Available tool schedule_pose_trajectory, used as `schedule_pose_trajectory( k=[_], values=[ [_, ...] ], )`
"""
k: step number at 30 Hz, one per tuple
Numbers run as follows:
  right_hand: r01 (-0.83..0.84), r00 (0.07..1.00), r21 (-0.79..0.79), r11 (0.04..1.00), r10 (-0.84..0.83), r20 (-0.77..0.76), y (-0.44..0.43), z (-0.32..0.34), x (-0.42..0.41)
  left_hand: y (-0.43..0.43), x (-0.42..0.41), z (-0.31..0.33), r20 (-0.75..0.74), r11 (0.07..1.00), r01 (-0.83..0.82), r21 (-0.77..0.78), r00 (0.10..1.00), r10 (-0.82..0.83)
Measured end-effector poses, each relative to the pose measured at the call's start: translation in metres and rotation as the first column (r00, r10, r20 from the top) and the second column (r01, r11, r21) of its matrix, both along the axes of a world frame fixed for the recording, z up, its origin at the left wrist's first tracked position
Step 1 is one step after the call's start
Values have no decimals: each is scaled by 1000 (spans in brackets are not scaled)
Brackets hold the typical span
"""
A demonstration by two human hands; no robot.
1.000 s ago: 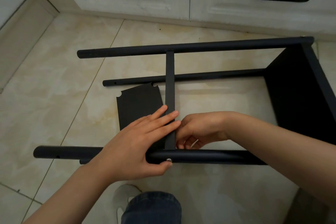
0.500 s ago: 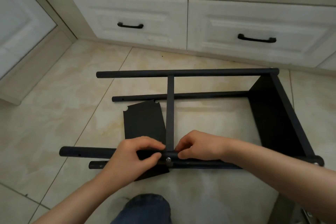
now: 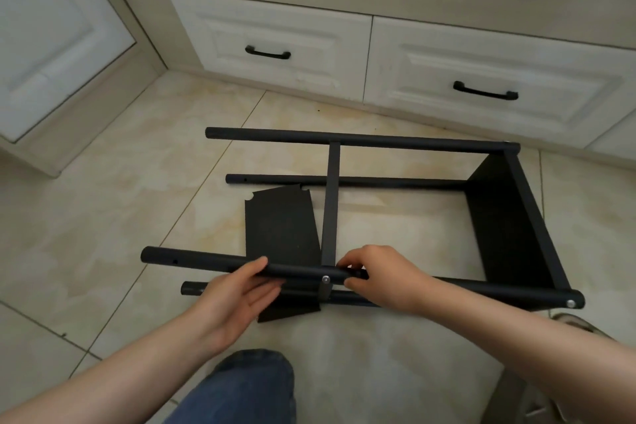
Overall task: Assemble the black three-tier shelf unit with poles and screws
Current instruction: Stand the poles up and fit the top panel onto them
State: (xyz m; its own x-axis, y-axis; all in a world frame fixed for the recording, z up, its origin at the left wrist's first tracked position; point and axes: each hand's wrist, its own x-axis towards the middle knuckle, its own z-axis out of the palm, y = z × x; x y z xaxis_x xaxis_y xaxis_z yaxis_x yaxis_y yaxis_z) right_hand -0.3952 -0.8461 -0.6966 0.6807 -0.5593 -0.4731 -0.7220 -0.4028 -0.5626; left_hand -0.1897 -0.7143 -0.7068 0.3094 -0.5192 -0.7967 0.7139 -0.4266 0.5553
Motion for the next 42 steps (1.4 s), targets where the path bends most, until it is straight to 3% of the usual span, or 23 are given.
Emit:
schedule_pose_trajectory(
  k=[2, 5, 17, 25, 28, 35, 42],
  values=[
    [-38, 999, -38, 999, 38, -7, 1, 2, 0, -1, -4, 0, -29, 993, -118, -17, 993, 117],
    [-83, 997, -38, 996, 82, -16, -2, 6, -1, 4, -14, 0, -53, 986, -154, -67, 987, 151],
    [-39, 996, -86, 996, 45, 77, -11, 40, -7, -9, 0, 55, 100, 973, 25, -227, 995, -3],
    [-15, 999, -212, 977, 24, 38, 0, 110, -11, -23, -7, 115, 299, 928, 140, -346, 954, -32],
    [33, 996, -220, 975, -14, 87, 8, 137, -15, -26, -12, 144, 369, 903, 179, -390, 929, -25],
    [172, 973, -158, 972, -143, 180, 29, 172, -36, -29, -47, 205, 532, 874, 224, -431, 846, 46],
    [371, 867, 60, 927, -369, 336, 49, 185, -66, -26, -90, 249, 722, 804, 427, -415, 692, 5]
  ],
)
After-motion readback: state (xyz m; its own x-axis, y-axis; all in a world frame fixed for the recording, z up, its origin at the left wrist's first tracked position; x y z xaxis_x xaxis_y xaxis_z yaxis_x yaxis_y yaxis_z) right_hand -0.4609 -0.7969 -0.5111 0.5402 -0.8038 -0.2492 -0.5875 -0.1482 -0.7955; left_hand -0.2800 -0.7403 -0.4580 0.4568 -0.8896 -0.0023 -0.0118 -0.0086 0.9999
